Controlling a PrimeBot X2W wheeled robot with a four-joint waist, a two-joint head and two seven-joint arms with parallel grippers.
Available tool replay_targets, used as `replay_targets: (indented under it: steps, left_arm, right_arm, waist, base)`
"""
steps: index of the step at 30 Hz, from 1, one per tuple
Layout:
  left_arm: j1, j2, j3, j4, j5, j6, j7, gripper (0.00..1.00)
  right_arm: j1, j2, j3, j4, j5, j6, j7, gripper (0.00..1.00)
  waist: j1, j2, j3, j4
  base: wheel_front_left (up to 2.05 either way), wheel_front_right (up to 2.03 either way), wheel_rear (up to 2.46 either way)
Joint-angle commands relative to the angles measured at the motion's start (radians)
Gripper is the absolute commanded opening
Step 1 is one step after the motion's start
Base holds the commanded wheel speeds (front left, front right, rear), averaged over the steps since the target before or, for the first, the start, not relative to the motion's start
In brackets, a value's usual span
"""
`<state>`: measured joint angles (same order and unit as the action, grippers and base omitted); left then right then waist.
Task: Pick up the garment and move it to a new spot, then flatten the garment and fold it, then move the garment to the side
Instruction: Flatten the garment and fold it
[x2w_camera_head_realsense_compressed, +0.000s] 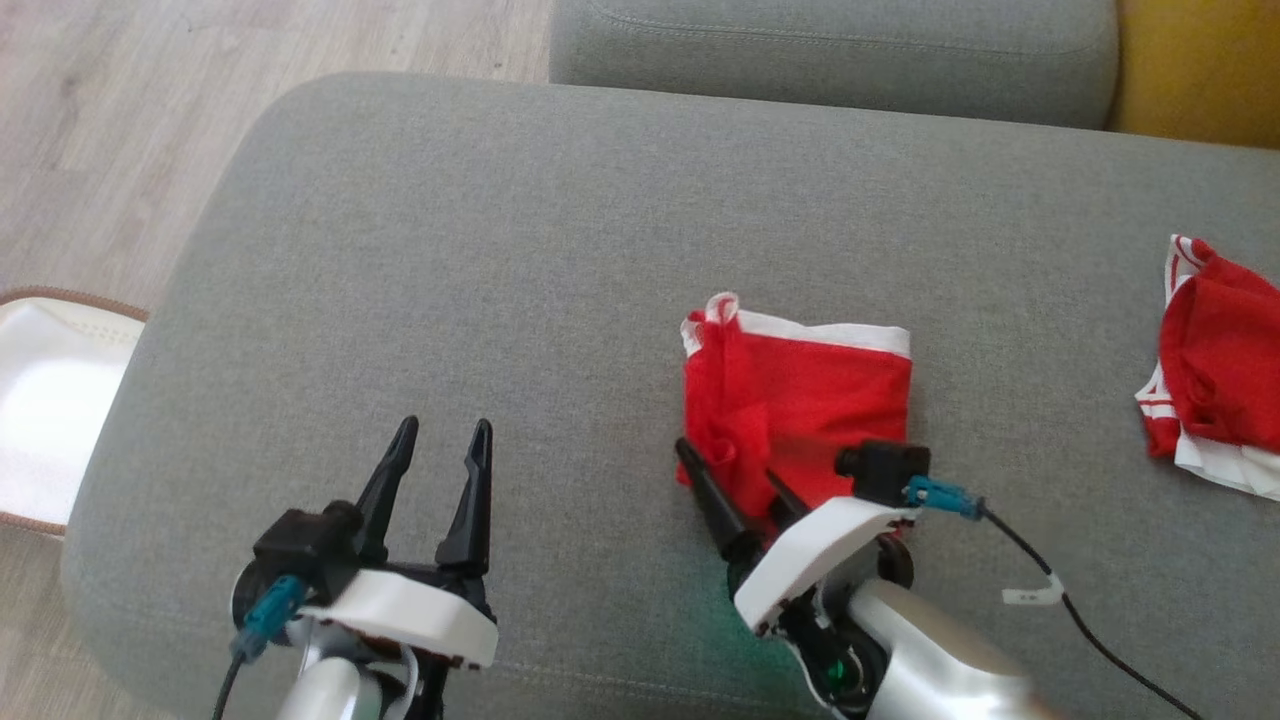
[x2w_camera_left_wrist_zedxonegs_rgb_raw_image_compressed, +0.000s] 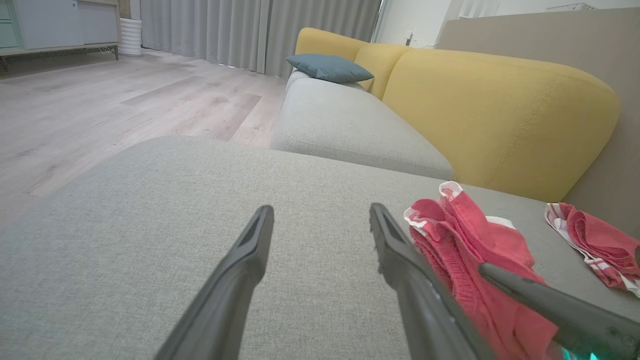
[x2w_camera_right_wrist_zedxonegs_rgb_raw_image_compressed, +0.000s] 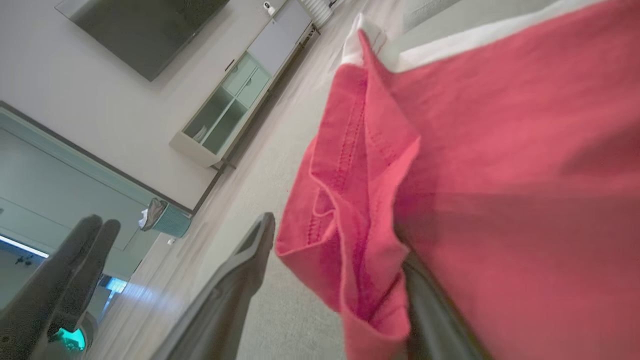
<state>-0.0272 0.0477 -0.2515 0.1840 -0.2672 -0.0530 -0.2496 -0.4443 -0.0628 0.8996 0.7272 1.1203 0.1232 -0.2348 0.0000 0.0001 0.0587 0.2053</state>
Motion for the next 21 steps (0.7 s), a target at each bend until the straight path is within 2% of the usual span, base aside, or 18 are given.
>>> replay_targets:
  steps: [1,12,21]
  left_arm:
    - [-0.044,0.003,0.024,-0.030,-0.009,0.000,-0.012,1.00]
    - [-0.041,0.003,0.030,-0.032,-0.008,0.003,-0.012,1.00]
    - [-0.031,0.003,0.042,-0.036,-0.005,0.007,-0.012,1.00]
  right_arm:
    - [-0.031,0.013,0.020,-0.009,0.013,0.008,0.006,1.00]
    - [-0.067,0.013,0.088,0.076,0.058,0.008,0.010,1.00]
    - [-0.103,0.013,0.043,0.131,-0.015,0.008,-0.025,1.00]
  waist:
    - [0.0000,-0.0001,-0.001,0.001]
    - [0.0000,-0.0001,-0.009,-0.013]
    - [0.0000,-0.0001,-0.037,-0.051]
  base:
    - [0.00,0.00,0.00]
    - [0.00,0.00,0.00]
    - [0.00,0.00,0.00]
